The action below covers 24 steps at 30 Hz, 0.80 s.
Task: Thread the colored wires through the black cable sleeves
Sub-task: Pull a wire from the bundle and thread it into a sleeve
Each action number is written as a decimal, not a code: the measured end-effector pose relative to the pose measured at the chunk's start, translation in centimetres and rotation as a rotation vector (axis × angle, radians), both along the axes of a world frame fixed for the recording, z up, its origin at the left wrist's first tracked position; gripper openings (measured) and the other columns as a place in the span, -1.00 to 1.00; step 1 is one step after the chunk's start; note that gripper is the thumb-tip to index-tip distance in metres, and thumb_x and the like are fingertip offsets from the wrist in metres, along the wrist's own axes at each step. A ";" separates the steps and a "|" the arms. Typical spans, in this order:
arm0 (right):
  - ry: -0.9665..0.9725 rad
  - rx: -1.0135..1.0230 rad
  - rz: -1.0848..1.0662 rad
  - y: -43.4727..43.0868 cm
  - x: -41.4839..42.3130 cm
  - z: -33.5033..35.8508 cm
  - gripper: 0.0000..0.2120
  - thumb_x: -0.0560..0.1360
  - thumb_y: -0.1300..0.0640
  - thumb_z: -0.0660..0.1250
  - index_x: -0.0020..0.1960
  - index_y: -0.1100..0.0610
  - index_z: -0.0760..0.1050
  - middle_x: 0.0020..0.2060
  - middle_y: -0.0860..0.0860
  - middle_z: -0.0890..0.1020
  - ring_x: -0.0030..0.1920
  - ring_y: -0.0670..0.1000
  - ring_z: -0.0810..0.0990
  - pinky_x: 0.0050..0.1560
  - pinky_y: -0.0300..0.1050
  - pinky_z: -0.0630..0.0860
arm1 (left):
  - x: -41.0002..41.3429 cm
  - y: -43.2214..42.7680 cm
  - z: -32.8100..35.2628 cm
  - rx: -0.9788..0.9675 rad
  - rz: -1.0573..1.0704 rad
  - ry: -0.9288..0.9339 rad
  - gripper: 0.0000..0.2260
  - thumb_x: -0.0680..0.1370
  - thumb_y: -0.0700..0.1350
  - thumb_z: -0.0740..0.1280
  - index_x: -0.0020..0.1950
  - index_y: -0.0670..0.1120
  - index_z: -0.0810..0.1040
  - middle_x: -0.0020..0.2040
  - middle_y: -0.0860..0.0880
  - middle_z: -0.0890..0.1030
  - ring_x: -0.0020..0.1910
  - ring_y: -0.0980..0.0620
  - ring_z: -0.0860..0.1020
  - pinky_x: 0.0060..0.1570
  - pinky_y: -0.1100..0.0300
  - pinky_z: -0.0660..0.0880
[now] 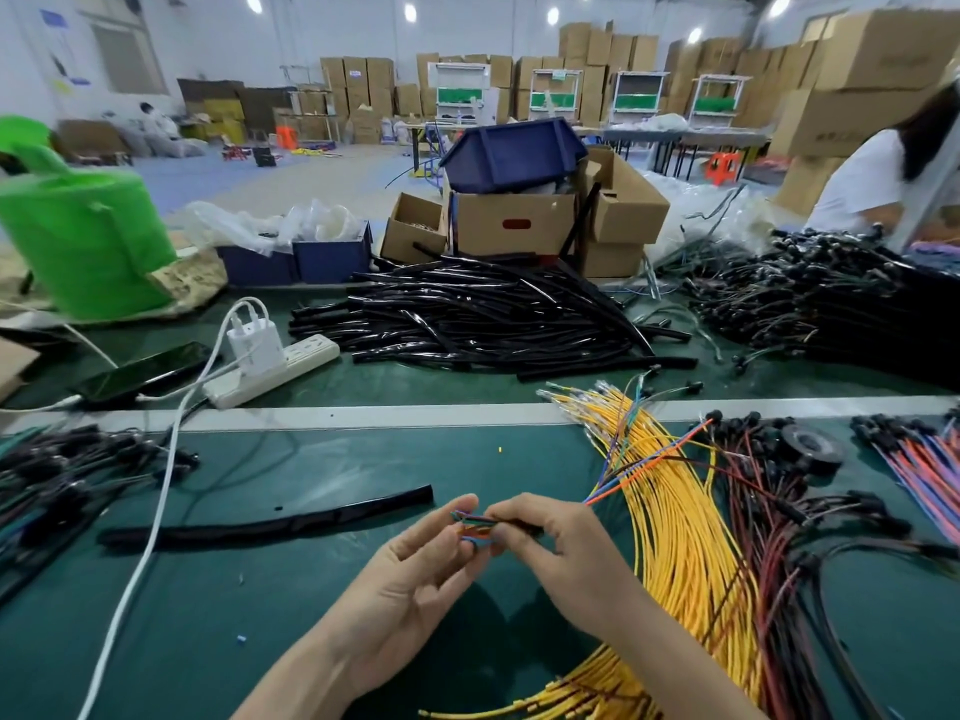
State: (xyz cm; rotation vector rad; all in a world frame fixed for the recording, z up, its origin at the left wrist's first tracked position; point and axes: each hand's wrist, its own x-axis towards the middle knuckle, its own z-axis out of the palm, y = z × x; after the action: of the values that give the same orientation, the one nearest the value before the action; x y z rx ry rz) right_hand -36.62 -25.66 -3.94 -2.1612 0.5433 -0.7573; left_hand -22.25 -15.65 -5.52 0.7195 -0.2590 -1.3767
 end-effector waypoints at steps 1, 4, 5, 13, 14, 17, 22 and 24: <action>0.003 -0.003 0.001 0.0 -0.1 0.0 -0.87 0.53 0.23 0.34 0.02 0.12 0.64 -0.16 -0.09 0.67 -0.12 -0.19 0.59 -0.06 -0.39 0.45 | -0.1 -0.1 0.1 0.004 0.018 -0.009 -0.59 0.10 -0.29 0.63 -0.08 -0.25 0.69 -0.16 -0.24 0.66 -0.27 -0.01 0.66 -0.21 0.18 0.61; 0.025 -0.014 0.018 -0.1 -0.2 0.1 -0.86 0.52 0.22 0.36 0.04 0.14 0.65 -0.18 -0.08 0.66 -0.13 -0.15 0.59 -0.07 -0.30 0.49 | -0.3 -0.3 -0.1 0.005 0.093 -0.082 -0.88 0.32 -0.30 0.36 -0.25 -0.23 0.69 -0.27 -0.21 0.66 -0.35 0.01 0.65 -0.24 0.21 0.61; 0.032 -0.015 0.027 -0.1 -0.2 0.1 -0.85 0.51 0.22 0.36 0.06 0.13 0.65 -0.18 -0.08 0.65 -0.14 -0.14 0.59 -0.07 -0.27 0.49 | -0.4 -0.3 -0.1 0.002 0.123 -0.130 -0.87 0.32 -0.30 0.34 -0.27 -0.22 0.69 -0.30 -0.20 0.65 -0.36 0.03 0.64 -0.23 0.22 0.61; 0.011 -0.007 -0.001 0.0 -0.1 0.4 -0.81 0.50 0.19 0.38 0.10 0.10 0.65 -0.23 -0.03 0.63 -0.20 -0.11 0.55 -0.13 -0.25 0.44 | -0.4 0.4 -0.1 -0.069 0.381 -0.994 -0.77 0.31 -0.13 0.49 -0.08 0.08 0.68 -0.18 0.00 0.67 -0.21 0.07 0.65 -0.18 0.34 0.54; 0.021 -0.010 0.004 -0.1 -0.1 0.4 -0.81 0.51 0.19 0.38 0.10 0.10 0.65 -0.24 -0.03 0.63 -0.21 -0.11 0.54 -0.14 -0.25 0.44 | -0.3 0.4 -0.1 -0.127 0.446 -1.243 -0.79 0.34 -0.11 0.48 -0.07 0.13 0.67 -0.17 0.06 0.66 -0.21 0.11 0.64 -0.20 0.35 0.53; 0.025 -0.021 0.016 0.0 -0.2 0.6 -0.79 0.51 0.19 0.37 0.12 0.09 0.64 -0.25 -0.05 0.62 -0.22 -0.15 0.53 -0.16 -0.34 0.41 | -0.2 0.4 -0.1 -0.279 0.587 -1.634 -0.83 0.41 -0.12 0.44 -0.06 0.10 0.65 -0.14 0.19 0.60 -0.23 0.19 0.61 -0.27 0.38 0.51; -0.016 -0.210 0.006 0.6 -0.2 0.5 -0.73 0.47 0.12 0.41 0.16 -0.01 0.59 -0.08 -0.12 0.67 -0.09 -0.18 0.56 -0.01 -0.27 0.38 | -0.2 0.5 0.0 -0.123 0.547 -1.386 -0.78 0.37 -0.26 0.47 -0.16 0.08 0.67 -0.23 0.07 0.67 -0.28 0.08 0.65 -0.25 0.32 0.53; 0.000 -0.343 -0.011 0.8 -0.1 0.5 -0.80 0.45 0.11 0.42 0.07 0.03 0.58 -0.11 -0.12 0.65 -0.16 -0.16 0.53 -0.02 -0.20 0.36 | -0.2 0.4 -0.1 -0.057 0.465 -1.131 -0.77 0.38 -0.34 0.44 -0.19 0.01 0.70 -0.26 -0.06 0.69 -0.28 0.00 0.67 -0.21 0.31 0.56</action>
State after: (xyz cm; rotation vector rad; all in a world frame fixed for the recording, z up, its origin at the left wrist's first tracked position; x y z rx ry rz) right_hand -36.71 -24.91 -3.49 -2.4724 0.4502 -0.9106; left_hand -22.44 -15.28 -5.58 1.3588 -0.9413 -0.4021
